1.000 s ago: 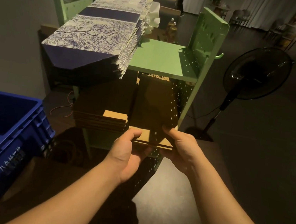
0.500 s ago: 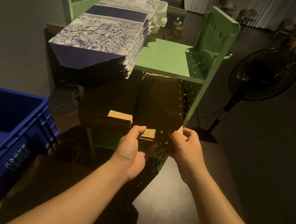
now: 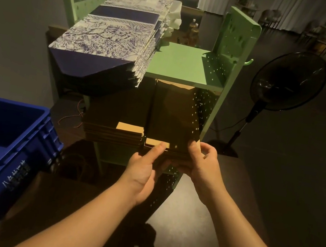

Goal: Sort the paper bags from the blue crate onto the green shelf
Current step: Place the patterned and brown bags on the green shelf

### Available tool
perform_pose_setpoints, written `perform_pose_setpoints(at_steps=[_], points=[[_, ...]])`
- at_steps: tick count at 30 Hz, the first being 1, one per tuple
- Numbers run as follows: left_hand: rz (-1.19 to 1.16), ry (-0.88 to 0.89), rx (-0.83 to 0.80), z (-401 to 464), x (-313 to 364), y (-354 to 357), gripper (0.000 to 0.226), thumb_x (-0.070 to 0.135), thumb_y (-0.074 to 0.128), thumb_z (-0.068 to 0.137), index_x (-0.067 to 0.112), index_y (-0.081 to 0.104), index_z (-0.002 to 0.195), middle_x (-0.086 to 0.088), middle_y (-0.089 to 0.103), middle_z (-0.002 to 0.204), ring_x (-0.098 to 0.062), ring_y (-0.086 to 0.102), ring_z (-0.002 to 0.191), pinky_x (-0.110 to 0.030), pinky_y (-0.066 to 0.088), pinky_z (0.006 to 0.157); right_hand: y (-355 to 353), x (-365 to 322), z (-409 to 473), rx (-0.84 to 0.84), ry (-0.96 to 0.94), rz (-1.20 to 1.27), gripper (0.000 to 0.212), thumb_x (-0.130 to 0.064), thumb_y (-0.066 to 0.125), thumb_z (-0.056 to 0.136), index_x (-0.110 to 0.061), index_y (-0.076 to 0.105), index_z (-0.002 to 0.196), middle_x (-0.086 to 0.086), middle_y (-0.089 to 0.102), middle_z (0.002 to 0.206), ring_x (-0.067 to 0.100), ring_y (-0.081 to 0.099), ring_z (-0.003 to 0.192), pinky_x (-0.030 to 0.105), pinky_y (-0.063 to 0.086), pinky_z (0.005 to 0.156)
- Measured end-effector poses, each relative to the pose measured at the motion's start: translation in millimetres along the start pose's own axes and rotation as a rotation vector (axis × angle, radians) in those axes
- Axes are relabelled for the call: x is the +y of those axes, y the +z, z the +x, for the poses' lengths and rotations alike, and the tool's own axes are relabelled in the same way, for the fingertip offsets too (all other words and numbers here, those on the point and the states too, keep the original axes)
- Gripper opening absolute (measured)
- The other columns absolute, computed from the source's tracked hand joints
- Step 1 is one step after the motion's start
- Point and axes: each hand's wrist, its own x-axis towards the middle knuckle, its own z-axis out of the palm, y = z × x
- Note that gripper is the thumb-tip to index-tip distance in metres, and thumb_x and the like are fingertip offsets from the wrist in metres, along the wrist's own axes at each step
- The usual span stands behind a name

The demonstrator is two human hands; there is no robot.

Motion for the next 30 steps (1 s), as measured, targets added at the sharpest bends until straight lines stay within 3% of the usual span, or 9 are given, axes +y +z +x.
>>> perform_pose_setpoints(at_steps=[2,6,9,12,15,19,24,28,30], points=[[0.083,0.047,-0.008,-3.5,-5.7,-8.4,0.063,0.02,0.082,0.073,0.008,0.06,0.131,-0.011,0.078,0.112,-0.026,0.071,0.114,-0.046,0.047,0.112,-6.5,4.7,-7.4,-0.02,-0.045,-0.074,0.054,-0.031,0.07,0.093,-0.021,0.038,0.135,-0.007,0.075,0.097,0.011,0.076,0.089,0.022,0.06,0.068],[0.206,0.134,0.1,-1.8,-21.1,-22.9,0.03,0.012,0.076,0.089,0.023,0.068,0.116,-0.005,0.078,0.108,-0.026,0.072,0.11,-0.053,0.053,0.105,-13.3,16.0,-14.3,-0.007,-0.11,-0.235,0.062,-0.015,0.078,0.087,-0.034,0.041,0.132,-0.018,0.064,0.111,0.007,0.068,0.102,0.011,0.055,0.071],[0.281,0.218,0.164,0.5,-29.0,-23.8,0.023,0.015,0.072,0.095,0.034,0.068,0.109,0.002,0.077,0.108,-0.018,0.075,0.102,-0.048,0.06,0.095,-9.5,18.6,-13.1,0.031,-0.167,-0.302,0.06,-0.01,0.075,0.09,-0.031,0.045,0.138,-0.021,0.063,0.116,-0.001,0.063,0.106,0.007,0.052,0.072],[0.332,0.308,0.186,1.1,-31.3,-18.8,0.023,0.018,0.071,0.096,0.038,0.067,0.106,0.007,0.074,0.11,-0.007,0.074,0.094,-0.037,0.063,0.086,-5.9,18.3,-11.7,0.062,-0.196,-0.336,0.054,-0.017,0.073,0.092,-0.029,0.05,0.139,-0.025,0.062,0.116,-0.012,0.06,0.101,0.002,0.049,0.069],[0.386,0.345,0.236,2.0,-32.5,-16.3,0.021,0.017,0.07,0.097,0.036,0.072,0.105,0.011,0.075,0.106,-0.01,0.072,0.102,-0.042,0.062,0.092,-4.9,21.3,-10.3,0.091,-0.196,-0.355,0.047,-0.016,0.072,0.093,-0.023,0.055,0.137,-0.021,0.064,0.116,-0.007,0.059,0.102,0.001,0.048,0.067],[0.427,0.345,0.338,0.9,-36.7,-16.7,0.034,0.009,0.065,0.097,0.03,0.073,0.123,0.011,0.074,0.108,-0.013,0.068,0.108,-0.046,0.059,0.098,-6.6,23.5,-10.1,0.096,-0.182,-0.344,0.041,-0.013,0.071,0.093,-0.022,0.055,0.13,-0.024,0.063,0.107,-0.007,0.061,0.1,0.002,0.049,0.065],[0.497,0.333,0.314,2.1,-35.7,-16.0,0.032,0.007,0.062,0.098,0.033,0.069,0.114,0.009,0.072,0.1,-0.008,0.068,0.095,-0.032,0.058,0.082,-8.1,22.1,-10.0,0.069,-0.193,-0.36,0.048,-0.023,0.07,0.094,-0.026,0.054,0.139,-0.026,0.062,0.116,-0.015,0.058,0.099,0.001,0.049,0.067],[0.526,0.345,0.348,3.4,-35.3,-16.2,0.05,-0.001,0.055,0.098,0.028,0.064,0.137,0.008,0.068,0.121,-0.012,0.06,0.117,-0.033,0.051,0.099,-7.7,22.7,-10.7,0.069,-0.193,-0.394,0.038,-0.019,0.068,0.096,-0.026,0.057,0.132,-0.033,0.059,0.106,-0.017,0.055,0.093,0.0,0.047,0.063],[0.509,0.354,0.392,2.2,-34.8,-15.5,0.06,-0.007,0.049,0.097,0.028,0.059,0.144,0.008,0.063,0.134,-0.009,0.053,0.118,-0.028,0.045,0.098,-6.8,24.4,-10.5,0.076,-0.187,-0.408,0.035,-0.017,0.067,0.096,-0.028,0.057,0.128,-0.034,0.057,0.102,-0.017,0.055,0.09,0.001,0.047,0.065]])
